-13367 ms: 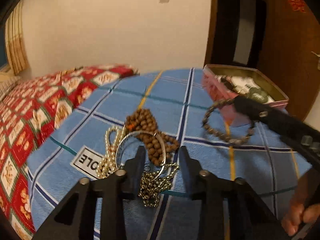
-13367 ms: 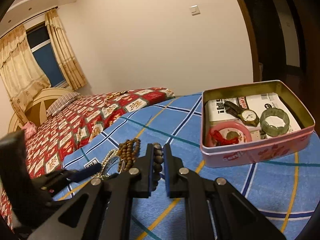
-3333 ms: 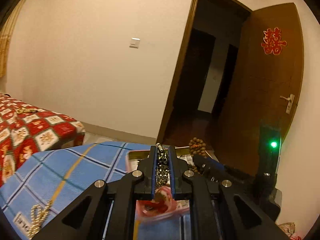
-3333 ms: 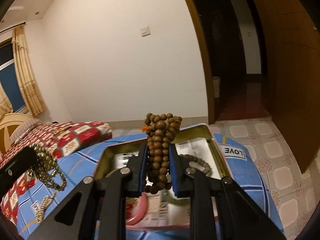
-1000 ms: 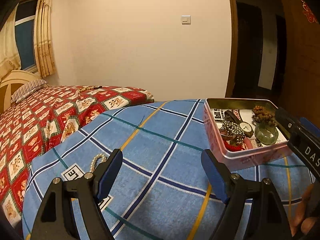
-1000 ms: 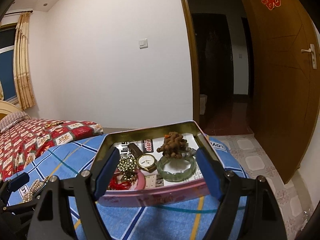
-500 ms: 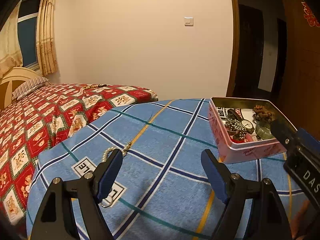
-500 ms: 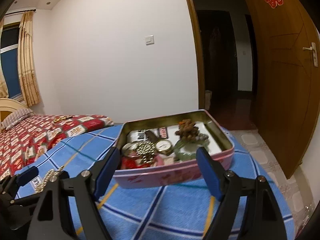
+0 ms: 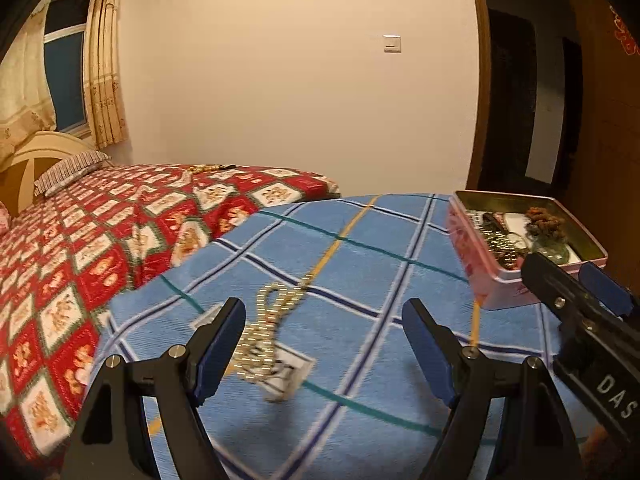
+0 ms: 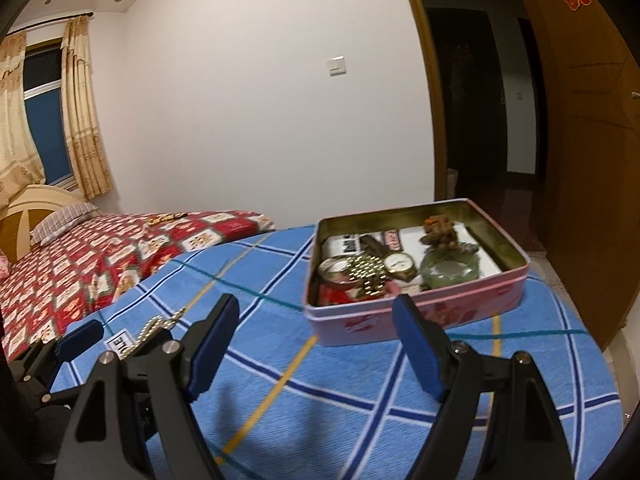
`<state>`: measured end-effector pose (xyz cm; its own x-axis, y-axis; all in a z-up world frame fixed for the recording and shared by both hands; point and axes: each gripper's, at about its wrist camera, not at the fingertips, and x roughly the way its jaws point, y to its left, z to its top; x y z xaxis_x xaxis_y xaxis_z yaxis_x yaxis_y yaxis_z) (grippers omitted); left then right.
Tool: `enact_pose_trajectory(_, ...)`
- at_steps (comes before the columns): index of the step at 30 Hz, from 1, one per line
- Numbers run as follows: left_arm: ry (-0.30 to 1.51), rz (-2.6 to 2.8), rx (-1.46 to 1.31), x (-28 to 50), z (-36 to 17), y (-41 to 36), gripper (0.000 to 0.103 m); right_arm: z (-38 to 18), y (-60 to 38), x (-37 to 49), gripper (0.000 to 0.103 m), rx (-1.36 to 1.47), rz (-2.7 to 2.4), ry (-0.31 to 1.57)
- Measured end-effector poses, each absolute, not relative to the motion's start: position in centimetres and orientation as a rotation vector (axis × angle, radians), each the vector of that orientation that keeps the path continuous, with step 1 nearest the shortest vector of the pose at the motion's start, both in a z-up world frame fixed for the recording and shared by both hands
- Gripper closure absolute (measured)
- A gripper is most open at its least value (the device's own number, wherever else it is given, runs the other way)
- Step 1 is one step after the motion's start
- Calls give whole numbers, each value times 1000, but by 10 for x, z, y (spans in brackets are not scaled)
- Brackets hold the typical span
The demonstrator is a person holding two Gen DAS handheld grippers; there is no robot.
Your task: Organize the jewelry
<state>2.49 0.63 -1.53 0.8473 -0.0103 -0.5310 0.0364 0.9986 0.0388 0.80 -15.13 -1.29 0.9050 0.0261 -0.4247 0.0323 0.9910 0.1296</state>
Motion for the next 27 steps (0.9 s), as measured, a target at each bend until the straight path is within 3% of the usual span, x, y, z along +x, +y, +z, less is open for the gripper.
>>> enact_pose_trajectory(3,544,28,75,26,-11,29,22,-15,-144,11,22,144,27,459)
enact_pose_trajectory(8,549,174,38,34,-5,90,22,-20,-127,19,37,143,99,513)
enact_pose_trajectory(12,577,250,-22,37,-9,125,22,-28,-107,30,43,143,175,580)
enact_pose_trajectory(16,599,264,-98,37,-13,143,22,-35,-81,41,47,127,266,639)
enact_pose_trajectory(19,604,278,-109,37,-15,145,22,-42,-56,53,57,92,342,702)
enact_pose_trajectory(27,625,274,-152,38,-19,152,22,-55,-9,89,58,68,436,796)
